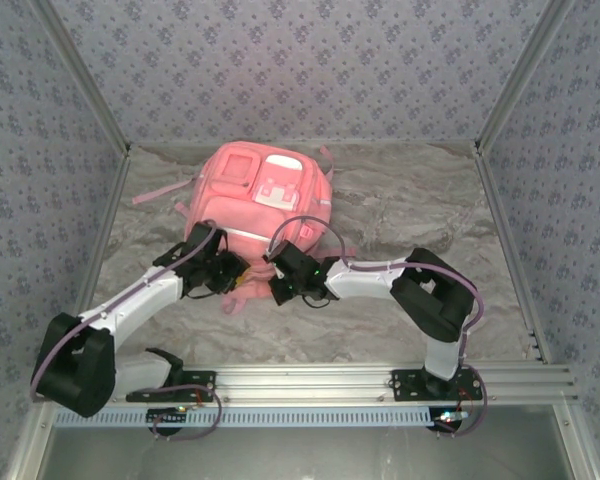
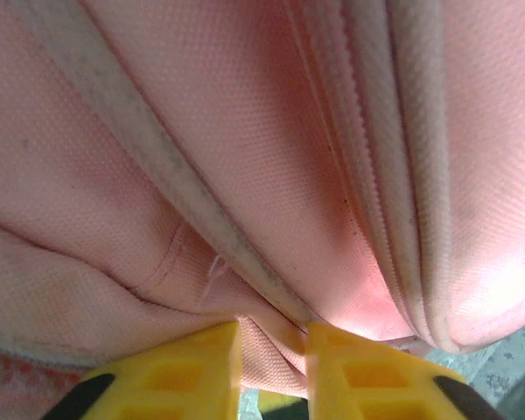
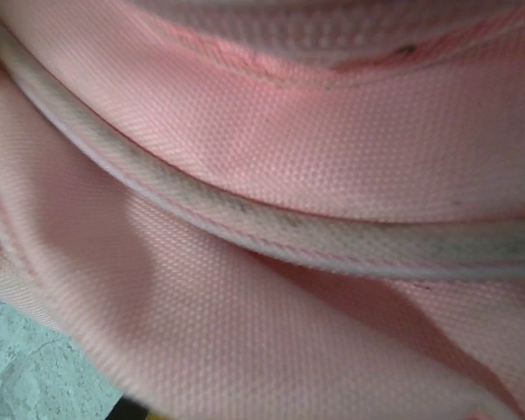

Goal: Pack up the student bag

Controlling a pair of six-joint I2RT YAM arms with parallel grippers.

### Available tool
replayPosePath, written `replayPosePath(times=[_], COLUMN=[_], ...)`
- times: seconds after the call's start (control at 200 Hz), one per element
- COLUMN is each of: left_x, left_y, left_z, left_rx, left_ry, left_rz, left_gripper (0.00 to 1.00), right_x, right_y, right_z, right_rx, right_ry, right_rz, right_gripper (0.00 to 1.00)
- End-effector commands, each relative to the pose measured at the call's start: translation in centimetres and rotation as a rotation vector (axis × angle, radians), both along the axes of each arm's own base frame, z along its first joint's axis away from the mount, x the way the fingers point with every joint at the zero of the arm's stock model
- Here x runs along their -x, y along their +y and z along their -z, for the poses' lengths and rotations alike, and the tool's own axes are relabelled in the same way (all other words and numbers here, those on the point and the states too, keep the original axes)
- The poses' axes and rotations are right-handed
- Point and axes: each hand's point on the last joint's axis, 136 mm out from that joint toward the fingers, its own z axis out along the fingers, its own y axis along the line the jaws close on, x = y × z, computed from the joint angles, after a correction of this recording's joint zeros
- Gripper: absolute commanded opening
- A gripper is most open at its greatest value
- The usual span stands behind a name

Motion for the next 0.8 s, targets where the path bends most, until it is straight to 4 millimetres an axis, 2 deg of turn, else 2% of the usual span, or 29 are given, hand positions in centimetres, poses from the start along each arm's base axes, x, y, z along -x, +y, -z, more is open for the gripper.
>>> replayPosePath(times=[0.0,0.165,0.37,0.475,0.655,0.764,0.794], left_x=[-0.2,-0.7,-0.9,-0.8,-0.1,-0.6,-0.7], left_y=[-0.5,0.6,3.9,5.2,5.5,4.0,3.4], left_z=[0.4,-0.6,-2.0,-2.1,-1.2,-1.8,-2.2], left_rx=[0.032,-0.003,-0.027,-0.04,-0.036,0.007,0.006], left_ry=[0.015,-0.029,-0.083,-0.087,-0.065,-0.086,-0.086], left_rz=[-0.045,-0.029,-0.08,-0.097,-0.079,-0.018,0.007], left_gripper=[0.13,0.0,0.0,0.0,0.0,0.0,0.04], right_x=[-0.1,-0.7,-1.0,-1.3,-2.2,-2.0,-2.0], right_y=[0.4,-1.0,-3.1,-3.9,-5.1,-4.5,-4.3], right_z=[-0.4,-0.5,-0.3,-0.3,0.0,-0.4,-0.6], right_rx=[-0.026,0.004,0.03,0.044,0.044,-0.004,-0.016], right_ry=[-0.014,-0.032,-0.03,-0.032,-0.023,-0.004,-0.007], right_rz=[0.023,0.057,0.073,0.08,0.111,0.096,0.09], right_gripper=[0.0,0.0,0.0,0.0,0.0,0.0,0.0])
